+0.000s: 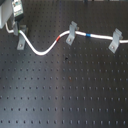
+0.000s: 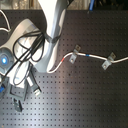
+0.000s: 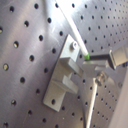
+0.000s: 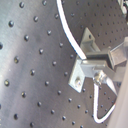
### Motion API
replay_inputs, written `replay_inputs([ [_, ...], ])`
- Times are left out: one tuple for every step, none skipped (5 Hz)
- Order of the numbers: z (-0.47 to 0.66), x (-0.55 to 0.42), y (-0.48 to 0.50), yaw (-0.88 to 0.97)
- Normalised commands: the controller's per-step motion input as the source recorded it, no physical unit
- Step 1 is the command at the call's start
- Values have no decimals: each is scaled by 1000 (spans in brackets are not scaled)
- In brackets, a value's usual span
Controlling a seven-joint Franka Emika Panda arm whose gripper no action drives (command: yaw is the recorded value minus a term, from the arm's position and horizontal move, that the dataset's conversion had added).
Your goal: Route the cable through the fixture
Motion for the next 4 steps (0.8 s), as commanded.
replay_inputs([
  [-94, -363, -273, -357],
  [1, -38, -67, -237],
  [6, -101, -283, -334],
  [14, -166, -194, -554],
])
